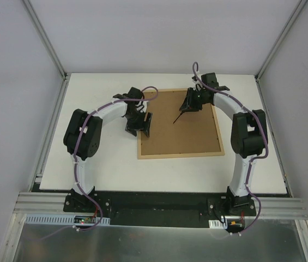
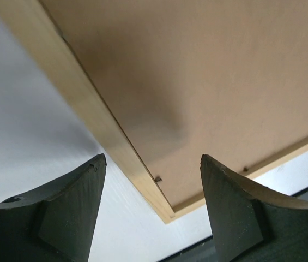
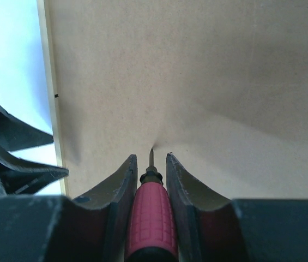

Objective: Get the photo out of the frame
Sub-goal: Adjust the photo frame at the center of the board.

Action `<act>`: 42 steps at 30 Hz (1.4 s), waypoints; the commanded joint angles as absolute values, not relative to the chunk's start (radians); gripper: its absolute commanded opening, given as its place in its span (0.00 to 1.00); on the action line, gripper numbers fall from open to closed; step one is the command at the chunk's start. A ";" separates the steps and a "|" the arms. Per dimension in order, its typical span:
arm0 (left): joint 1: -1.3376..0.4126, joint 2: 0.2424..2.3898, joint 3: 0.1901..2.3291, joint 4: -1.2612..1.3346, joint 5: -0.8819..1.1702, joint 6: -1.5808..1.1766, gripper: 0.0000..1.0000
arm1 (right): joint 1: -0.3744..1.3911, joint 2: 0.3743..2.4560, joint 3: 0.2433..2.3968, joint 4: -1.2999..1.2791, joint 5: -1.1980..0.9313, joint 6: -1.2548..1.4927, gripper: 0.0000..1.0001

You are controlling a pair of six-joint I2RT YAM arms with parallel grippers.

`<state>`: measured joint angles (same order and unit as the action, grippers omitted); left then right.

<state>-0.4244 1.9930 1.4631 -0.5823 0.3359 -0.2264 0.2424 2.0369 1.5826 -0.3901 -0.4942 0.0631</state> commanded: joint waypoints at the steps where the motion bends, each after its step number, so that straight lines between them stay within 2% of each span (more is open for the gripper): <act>1: -0.472 1.988 1.430 -0.730 0.351 -0.156 0.66 | 0.245 1.947 1.556 -0.403 -0.457 0.023 0.00; 7: -0.477 1.982 1.431 -0.768 0.310 -0.146 0.54 | 0.255 1.925 1.513 -0.387 -0.462 0.020 0.00; 13: -0.485 2.003 1.433 -0.770 0.275 -0.150 0.49 | 0.255 1.908 1.494 -0.380 -0.463 0.015 0.00; 17: -0.494 2.031 1.450 -0.772 0.262 -0.153 0.49 | 0.255 1.899 1.485 -0.377 -0.463 0.012 0.00; 27: -0.500 2.065 1.493 -0.773 0.210 -0.178 0.38 | 0.258 1.896 1.473 -0.371 -0.477 0.018 0.00; 30: -0.505 2.057 1.493 -0.773 0.212 -0.179 0.27 | 0.258 1.894 1.473 -0.371 -0.477 0.017 0.00; 34: -0.500 2.026 1.456 -0.767 0.239 -0.178 0.00 | 0.258 1.896 1.471 -0.371 -0.477 0.014 0.00; 42: -0.437 1.974 1.379 -0.658 0.356 -0.183 0.00 | 0.261 1.919 1.480 -0.383 -0.469 0.006 0.00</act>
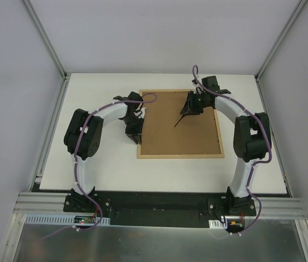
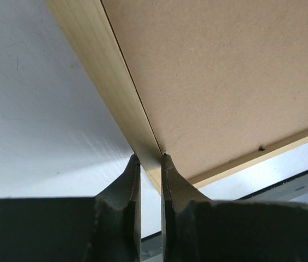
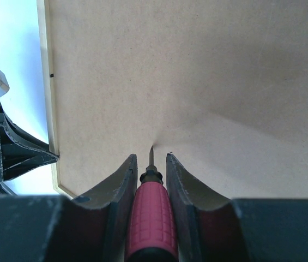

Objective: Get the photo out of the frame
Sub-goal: Adjust the photo frame at the center of the board.

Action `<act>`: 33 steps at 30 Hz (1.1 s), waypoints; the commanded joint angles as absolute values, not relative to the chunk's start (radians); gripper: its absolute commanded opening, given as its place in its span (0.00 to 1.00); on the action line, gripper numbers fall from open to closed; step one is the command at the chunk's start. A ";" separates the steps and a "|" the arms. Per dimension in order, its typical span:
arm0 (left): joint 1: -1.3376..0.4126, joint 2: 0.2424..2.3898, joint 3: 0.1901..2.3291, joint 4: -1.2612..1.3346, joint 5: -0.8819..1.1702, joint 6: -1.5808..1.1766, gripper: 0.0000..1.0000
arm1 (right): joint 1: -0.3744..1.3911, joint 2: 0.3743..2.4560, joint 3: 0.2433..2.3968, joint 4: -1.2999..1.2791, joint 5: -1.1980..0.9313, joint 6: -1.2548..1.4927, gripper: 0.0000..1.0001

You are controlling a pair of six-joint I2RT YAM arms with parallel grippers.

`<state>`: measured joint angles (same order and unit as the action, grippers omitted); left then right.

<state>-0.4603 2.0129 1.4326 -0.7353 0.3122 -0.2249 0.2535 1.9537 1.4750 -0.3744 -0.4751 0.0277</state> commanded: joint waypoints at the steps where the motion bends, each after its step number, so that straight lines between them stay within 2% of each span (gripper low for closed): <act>1: -0.428 1.973 1.368 -0.641 0.368 -0.187 0.00 | 0.259 1.921 1.480 -0.385 -0.472 0.006 0.00; 7: -0.327 1.957 1.313 -0.543 0.517 -0.248 0.00 | 0.255 1.916 1.493 -0.388 -0.506 0.006 0.00; 8: -0.309 1.948 1.310 -0.523 0.543 -0.256 0.03 | 0.250 1.913 1.496 -0.390 -0.518 0.008 0.00; 11: -0.256 1.925 1.331 -0.482 0.590 -0.253 0.26 | 0.227 1.899 1.509 -0.399 -0.563 0.008 0.00; 17: -0.235 1.946 1.556 -0.495 0.546 -0.092 0.66 | 0.172 1.824 1.522 -0.459 -0.629 -0.075 0.00; 20: -0.242 2.011 1.708 -0.521 0.503 0.055 0.85 | 0.141 1.766 1.513 -0.488 -0.640 -0.112 0.01; 22: -0.245 2.087 1.814 -0.538 0.480 0.147 0.93 | 0.127 1.715 1.500 -0.503 -0.641 -0.129 0.00; 25: -0.253 2.199 1.992 -0.574 0.439 0.248 0.99 | 0.104 1.652 1.468 -0.512 -0.643 -0.143 0.00; 33: -0.345 2.437 2.229 -0.586 0.114 0.509 0.99 | 0.064 1.511 1.356 -0.523 -0.644 -0.170 0.00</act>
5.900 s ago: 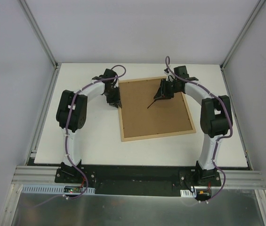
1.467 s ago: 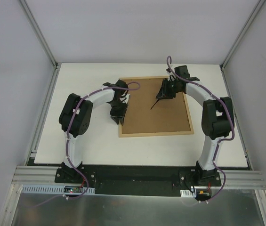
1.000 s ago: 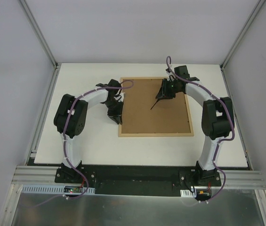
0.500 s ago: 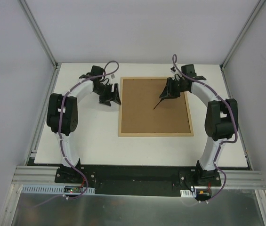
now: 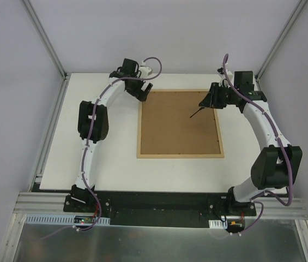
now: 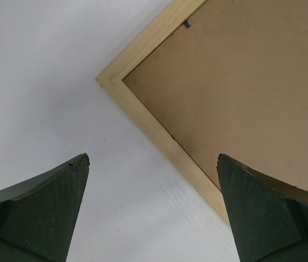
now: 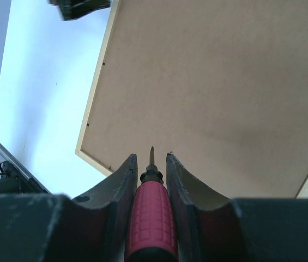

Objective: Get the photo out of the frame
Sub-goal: Adjust the photo frame at the center of the board.

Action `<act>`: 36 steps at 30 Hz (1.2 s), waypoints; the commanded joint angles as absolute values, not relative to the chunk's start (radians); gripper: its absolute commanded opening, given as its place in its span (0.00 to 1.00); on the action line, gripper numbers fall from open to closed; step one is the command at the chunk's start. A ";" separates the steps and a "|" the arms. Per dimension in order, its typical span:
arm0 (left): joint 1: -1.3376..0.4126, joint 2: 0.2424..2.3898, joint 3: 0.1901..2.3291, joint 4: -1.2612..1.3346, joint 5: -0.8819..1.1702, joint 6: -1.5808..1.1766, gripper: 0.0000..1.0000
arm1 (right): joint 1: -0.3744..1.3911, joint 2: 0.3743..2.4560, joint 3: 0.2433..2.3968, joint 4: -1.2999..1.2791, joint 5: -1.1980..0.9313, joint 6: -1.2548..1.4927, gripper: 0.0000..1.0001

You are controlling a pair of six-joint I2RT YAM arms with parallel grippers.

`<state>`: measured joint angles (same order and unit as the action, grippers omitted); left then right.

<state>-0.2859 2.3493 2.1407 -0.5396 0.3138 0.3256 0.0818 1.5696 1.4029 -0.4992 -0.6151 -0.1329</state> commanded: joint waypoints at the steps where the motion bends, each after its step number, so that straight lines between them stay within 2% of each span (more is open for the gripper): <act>1: -0.353 2.459 2.247 -0.584 0.082 0.514 0.99 | 0.060 1.500 1.342 -0.520 -0.647 -0.170 0.00; 5: -0.368 2.487 2.266 -0.580 0.009 0.515 0.99 | 0.051 1.476 1.299 -0.508 -0.653 -0.172 0.00; 9: -0.380 2.459 2.186 -0.578 -0.118 0.515 0.98 | 0.048 1.463 1.296 -0.506 -0.664 -0.166 0.01; 18: -0.380 2.205 1.679 -0.580 -0.227 0.450 0.93 | 0.048 1.439 1.301 -0.503 -0.687 -0.143 0.00; 26: -0.403 1.968 1.361 -0.641 -0.111 0.430 0.91 | 0.048 1.413 1.282 -0.512 -0.695 -0.143 0.00; 29: -0.377 1.942 1.426 -0.641 -0.046 0.442 0.93 | 0.048 1.410 1.276 -0.508 -0.701 -0.135 0.00; 36: -0.328 2.124 1.849 -0.719 0.147 0.523 0.95 | 0.048 1.397 1.258 -0.503 -0.700 -0.130 0.00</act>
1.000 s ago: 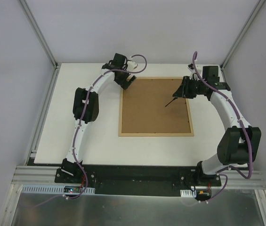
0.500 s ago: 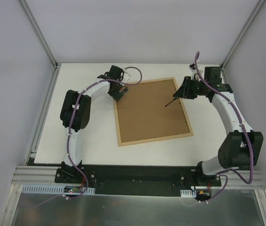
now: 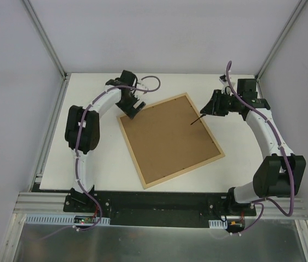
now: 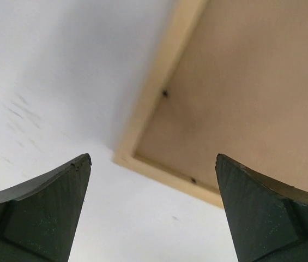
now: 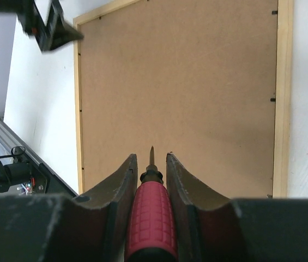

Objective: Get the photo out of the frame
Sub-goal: Adjust the photo frame at the center of the board.

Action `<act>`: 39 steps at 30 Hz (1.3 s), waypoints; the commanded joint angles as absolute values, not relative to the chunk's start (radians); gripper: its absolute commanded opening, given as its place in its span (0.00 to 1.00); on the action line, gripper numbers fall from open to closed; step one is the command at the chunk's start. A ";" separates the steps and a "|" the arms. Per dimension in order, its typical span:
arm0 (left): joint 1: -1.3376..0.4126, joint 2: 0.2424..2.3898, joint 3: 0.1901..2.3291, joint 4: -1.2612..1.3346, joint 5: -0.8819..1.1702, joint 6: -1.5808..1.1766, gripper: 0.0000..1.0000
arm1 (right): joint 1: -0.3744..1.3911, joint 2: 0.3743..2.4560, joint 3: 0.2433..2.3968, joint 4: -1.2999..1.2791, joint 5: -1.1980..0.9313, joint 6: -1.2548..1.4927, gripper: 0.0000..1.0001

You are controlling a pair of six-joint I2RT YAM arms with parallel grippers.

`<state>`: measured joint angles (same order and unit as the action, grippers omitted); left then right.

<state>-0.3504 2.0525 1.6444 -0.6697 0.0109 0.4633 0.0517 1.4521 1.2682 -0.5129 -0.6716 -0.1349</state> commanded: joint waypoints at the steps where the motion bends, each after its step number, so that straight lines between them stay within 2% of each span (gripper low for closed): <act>1: -0.328 2.159 1.918 -0.733 0.173 0.535 0.95 | 0.048 1.391 1.252 -0.499 -0.699 -0.130 0.00; 7: -0.331 2.325 2.120 -0.828 0.264 0.583 0.94 | 0.048 1.365 1.232 -0.492 -0.687 -0.138 0.00; 14: -0.330 2.382 2.143 -0.844 0.301 0.607 0.92 | 0.048 1.348 1.212 -0.466 -0.695 -0.127 0.00; 21: -0.327 2.425 2.161 -0.867 0.304 0.598 0.82 | 0.048 1.339 1.195 -0.451 -0.704 -0.115 0.01; 26: -0.324 2.457 2.177 -0.920 0.314 0.575 0.60 | 0.046 1.315 1.186 -0.448 -0.707 -0.107 0.00; 30: -0.311 2.482 2.189 -0.960 0.305 0.531 0.31 | 0.046 1.299 1.175 -0.439 -0.712 -0.100 0.01; 32: -0.302 2.488 2.194 -0.966 0.276 0.479 0.12 | 0.048 1.298 1.175 -0.437 -0.715 -0.095 0.01; 33: -0.298 2.490 2.197 -0.971 0.270 0.447 0.07 | 0.046 1.299 1.175 -0.436 -0.715 -0.095 0.00; 35: -0.291 2.491 2.194 -0.982 0.247 0.393 0.00 | 0.048 1.304 1.175 -0.431 -0.716 -0.091 0.00; 39: -0.276 2.468 2.154 -0.985 0.206 0.252 0.00 | 0.048 1.322 1.175 -0.422 -0.709 -0.071 0.01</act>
